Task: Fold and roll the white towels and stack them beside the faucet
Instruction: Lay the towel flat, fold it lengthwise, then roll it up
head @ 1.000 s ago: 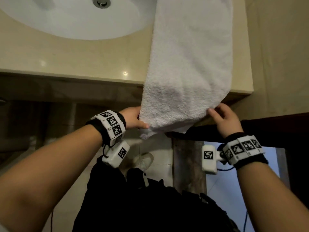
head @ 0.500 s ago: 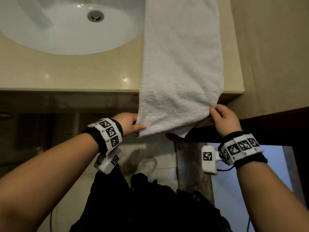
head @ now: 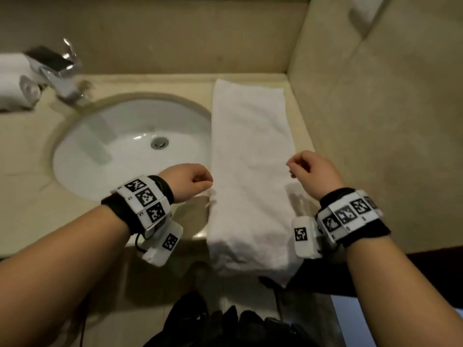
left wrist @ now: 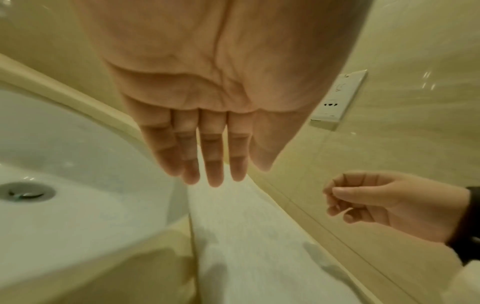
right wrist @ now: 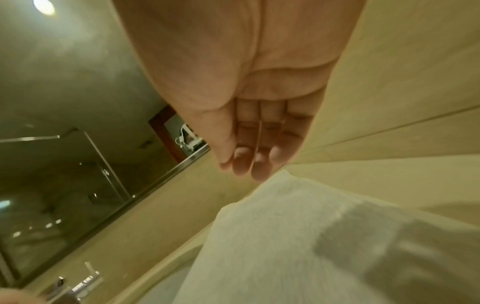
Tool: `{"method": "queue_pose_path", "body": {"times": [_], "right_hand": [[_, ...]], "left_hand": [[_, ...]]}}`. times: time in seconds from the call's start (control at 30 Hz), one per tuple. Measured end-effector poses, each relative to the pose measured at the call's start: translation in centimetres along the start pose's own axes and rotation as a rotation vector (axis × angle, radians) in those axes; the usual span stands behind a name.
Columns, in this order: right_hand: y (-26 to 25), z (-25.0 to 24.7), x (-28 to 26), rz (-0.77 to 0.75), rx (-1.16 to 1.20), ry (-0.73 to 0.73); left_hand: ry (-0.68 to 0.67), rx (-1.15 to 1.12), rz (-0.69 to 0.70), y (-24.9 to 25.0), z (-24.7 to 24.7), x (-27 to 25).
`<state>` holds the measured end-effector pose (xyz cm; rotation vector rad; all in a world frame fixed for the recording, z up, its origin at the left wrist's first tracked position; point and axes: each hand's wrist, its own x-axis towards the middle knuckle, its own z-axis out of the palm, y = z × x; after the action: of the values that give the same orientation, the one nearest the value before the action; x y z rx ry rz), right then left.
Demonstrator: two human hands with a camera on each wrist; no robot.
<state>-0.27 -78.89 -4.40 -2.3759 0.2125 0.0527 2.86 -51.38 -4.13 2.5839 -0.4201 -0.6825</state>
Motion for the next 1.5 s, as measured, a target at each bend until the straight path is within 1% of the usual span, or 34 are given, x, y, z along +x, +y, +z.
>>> {"method": "queue_pose_path", "body": {"times": [0.17,0.27,0.37,0.47,0.53,0.63,0.73,0.8,0.87,0.9,1.0,1.03,1.07,1.13,1.17,1.27,1.33,1.4,1.5], "right_hand": [[-1.9,0.3,9.2,-0.042,-0.138,-0.088],[-1.7,1.3,15.8,-0.005,-0.215,-0.147],[-0.8,2.5,21.4,0.022,-0.327,-0.231],[0.3,2.7,25.1,0.028,-0.493,-0.276],[1.0,2.4,26.6,0.056,-0.538,-0.309],[1.7,1.9,27.2,0.044,-0.536,-0.354],[1.6,1.9,27.0,-0.004,-0.544,-0.328],[1.5,1.9,26.6,-0.025,-0.579,-0.338],[1.4,1.6,26.1,-0.036,-0.595,-0.368],[1.5,1.4,25.9,-0.047,-0.581,-0.361],[1.3,0.5,25.1,-0.044,-0.469,-0.271],[1.2,0.2,24.7,-0.030,-0.443,-0.277],[1.2,0.0,24.4,-0.009,-0.443,-0.313],[1.4,-0.1,23.8,0.044,-0.475,-0.392],[1.6,-0.1,23.6,0.072,-0.477,-0.395],[2.0,-0.4,23.1,0.164,-0.371,-0.295],[1.4,-1.0,23.3,0.181,-0.260,-0.196],[-0.3,-2.2,24.5,0.147,-0.169,-0.066],[-3.9,-4.5,28.0,0.059,-0.048,0.146]], "left_hand": [[0.038,0.062,0.035,-0.2,-4.2,7.6],[0.043,0.172,0.074,-0.7,-6.4,14.4],[0.020,0.295,0.156,-1.1,-7.7,20.8],[-0.015,0.371,0.166,-2.2,-8.1,25.2],[0.031,0.400,0.211,-3.0,-8.1,27.0],[0.109,0.428,0.281,-3.7,-7.8,28.2],[0.142,0.472,0.345,-3.6,-6.9,28.2],[0.167,0.454,0.395,-3.5,-6.3,27.7],[0.178,0.398,0.409,-3.8,-6.2,27.0],[0.187,0.363,0.406,-4.2,-6.3,26.8],[0.208,0.221,0.395,-4.8,-6.7,25.8],[0.210,0.164,0.385,-4.9,-7.0,25.4],[0.207,0.097,0.357,-4.8,-7.2,25.2],[0.191,-0.035,0.262,-4.7,-7.7,24.8],[0.177,-0.091,0.214,-4.7,-7.9,24.6],[0.129,-0.190,0.125,-4.3,-8.2,24.0],[0.130,-0.271,0.085,-3.8,-9.0,24.1],[0.194,-0.352,0.052,-3.1,-11.1,25.0],[0.355,-0.360,0.038,-2.0,-15.6,27.6]]}}
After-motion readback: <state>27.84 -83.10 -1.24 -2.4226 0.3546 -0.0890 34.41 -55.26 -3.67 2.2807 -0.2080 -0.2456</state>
